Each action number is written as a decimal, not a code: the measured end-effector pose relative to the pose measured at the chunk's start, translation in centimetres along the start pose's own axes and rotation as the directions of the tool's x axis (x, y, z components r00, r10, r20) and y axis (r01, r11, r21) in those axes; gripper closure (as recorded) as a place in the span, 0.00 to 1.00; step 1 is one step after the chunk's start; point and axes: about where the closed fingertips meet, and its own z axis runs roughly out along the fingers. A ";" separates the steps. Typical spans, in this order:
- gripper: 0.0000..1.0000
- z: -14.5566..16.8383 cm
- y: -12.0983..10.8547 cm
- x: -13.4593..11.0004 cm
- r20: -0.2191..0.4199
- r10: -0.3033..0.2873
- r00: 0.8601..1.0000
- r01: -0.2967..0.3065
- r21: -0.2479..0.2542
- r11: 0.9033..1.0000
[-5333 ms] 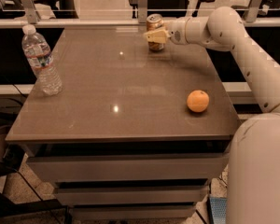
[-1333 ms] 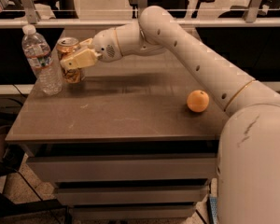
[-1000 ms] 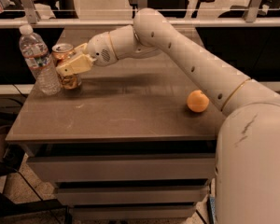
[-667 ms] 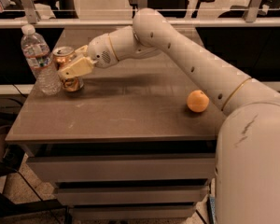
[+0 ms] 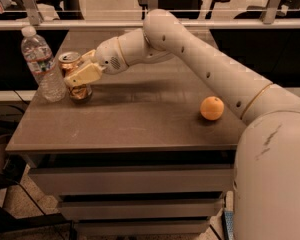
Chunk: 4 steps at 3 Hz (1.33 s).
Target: Move orange can near water bottle
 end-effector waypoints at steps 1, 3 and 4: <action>0.38 -0.3 0.1 0.1 -0.002 -0.004 1.000 0.004 0.005 1.000; 0.00 -0.5 0.2 0.3 0.003 0.000 1.000 0.000 0.006 1.000; 0.00 -0.5 0.2 0.3 0.003 0.000 1.000 0.000 0.006 1.000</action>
Offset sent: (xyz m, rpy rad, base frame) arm 0.0011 -0.0137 -0.0004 0.0002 -0.0088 -0.0219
